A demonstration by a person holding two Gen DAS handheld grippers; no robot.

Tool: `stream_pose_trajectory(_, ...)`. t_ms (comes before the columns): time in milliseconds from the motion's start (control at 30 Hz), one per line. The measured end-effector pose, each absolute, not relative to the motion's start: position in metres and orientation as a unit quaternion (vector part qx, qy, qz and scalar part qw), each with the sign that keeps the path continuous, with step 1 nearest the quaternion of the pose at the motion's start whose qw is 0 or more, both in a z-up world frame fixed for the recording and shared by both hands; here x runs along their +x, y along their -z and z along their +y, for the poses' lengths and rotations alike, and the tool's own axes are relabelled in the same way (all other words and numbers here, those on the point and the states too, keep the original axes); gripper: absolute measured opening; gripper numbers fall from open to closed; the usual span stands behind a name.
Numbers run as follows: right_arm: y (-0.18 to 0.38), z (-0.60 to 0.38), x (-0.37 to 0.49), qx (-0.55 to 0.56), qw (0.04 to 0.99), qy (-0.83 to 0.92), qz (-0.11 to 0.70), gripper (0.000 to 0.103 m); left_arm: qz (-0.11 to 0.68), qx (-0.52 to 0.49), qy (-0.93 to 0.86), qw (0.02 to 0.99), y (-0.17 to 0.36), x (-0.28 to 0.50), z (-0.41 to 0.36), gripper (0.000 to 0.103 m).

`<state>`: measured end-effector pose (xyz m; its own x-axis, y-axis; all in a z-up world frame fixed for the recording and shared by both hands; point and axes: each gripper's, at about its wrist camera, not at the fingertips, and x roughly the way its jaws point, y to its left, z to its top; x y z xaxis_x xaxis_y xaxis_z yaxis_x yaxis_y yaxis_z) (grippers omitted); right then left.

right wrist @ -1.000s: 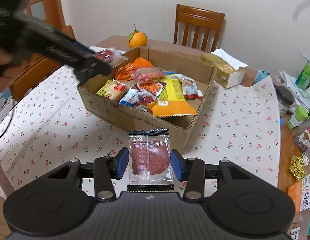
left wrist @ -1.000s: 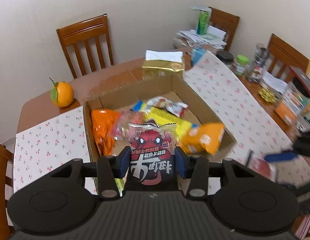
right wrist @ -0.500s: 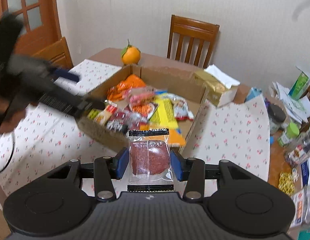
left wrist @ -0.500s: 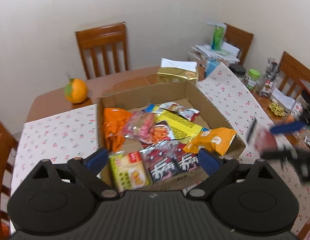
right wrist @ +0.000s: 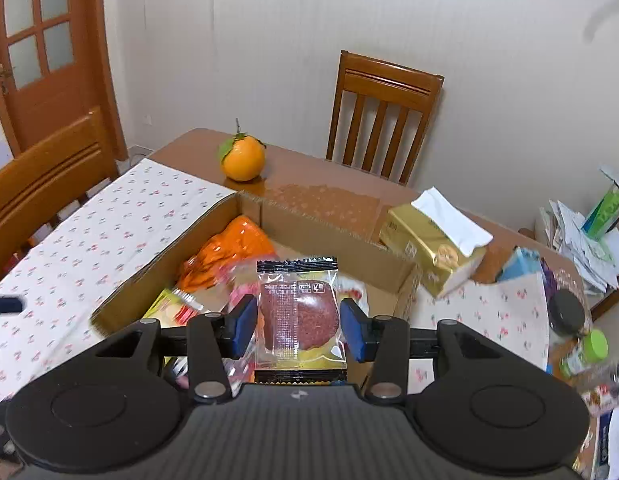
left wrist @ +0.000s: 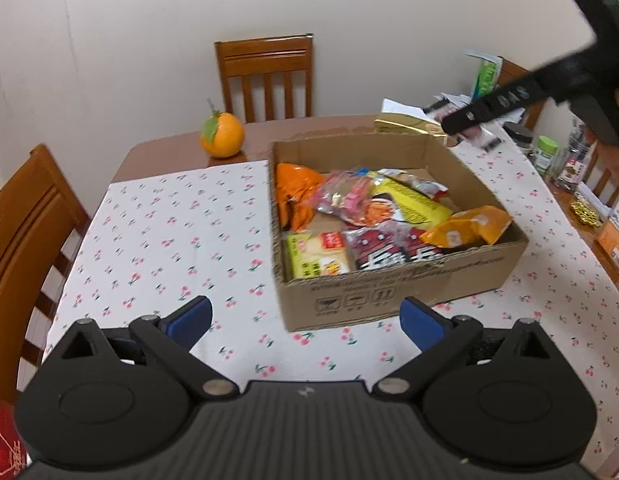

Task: Organize snacks
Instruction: 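Lower the meat-slice packet into the box and open the right tool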

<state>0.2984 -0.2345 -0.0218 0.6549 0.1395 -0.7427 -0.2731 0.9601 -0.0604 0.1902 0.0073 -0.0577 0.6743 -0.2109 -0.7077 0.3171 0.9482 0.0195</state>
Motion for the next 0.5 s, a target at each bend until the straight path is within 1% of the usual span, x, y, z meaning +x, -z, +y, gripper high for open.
stream_pose_trajectory(200, 0.033, -0.228, 0.343, -0.091, 0.907, -0.088, 0.401, 0.051, 0.380, 0.065, 0.124, 0.914, 0.065, 0.193, 0.024, 0.100)
stream_pose_trajectory(300, 0.039, -0.227, 0.361, -0.094, 0.910, -0.068, 0.397, 0.054, 0.379, 0.062, 0.120, 0.915, 0.067, 0.196, 0.029, 0.100)
stream_pose_trajectory(333, 0.040, -0.227, 0.363, -0.095, 0.911, -0.061, 0.397, 0.069, 0.379, 0.063, 0.120, 0.915, 0.067, 0.197, 0.030, 0.100)
stream_pose_trajectory(367, 0.041, -0.227, 0.364, -0.095, 0.910, -0.055, 0.399, 0.085, 0.379, 0.066, 0.121, 0.915, 0.067, 0.197, 0.030, 0.100)
stream_pose_trajectory(433, 0.041, -0.227, 0.359, -0.091, 0.914, -0.047, 0.391, 0.097, 0.378, 0.070, 0.119, 0.915, 0.068, 0.199, 0.029, 0.100)
stream_pose_trajectory(467, 0.041, -0.227, 0.355, -0.090, 0.915, -0.046, 0.391, 0.101, 0.377, 0.071, 0.121, 0.915, 0.069, 0.199, 0.029, 0.100)
stream_pose_trajectory(500, 0.040, -0.227, 0.350, -0.087, 0.914, -0.046, 0.393, 0.102, 0.378, 0.071, 0.123, 0.915, 0.069, 0.200, 0.029, 0.100)
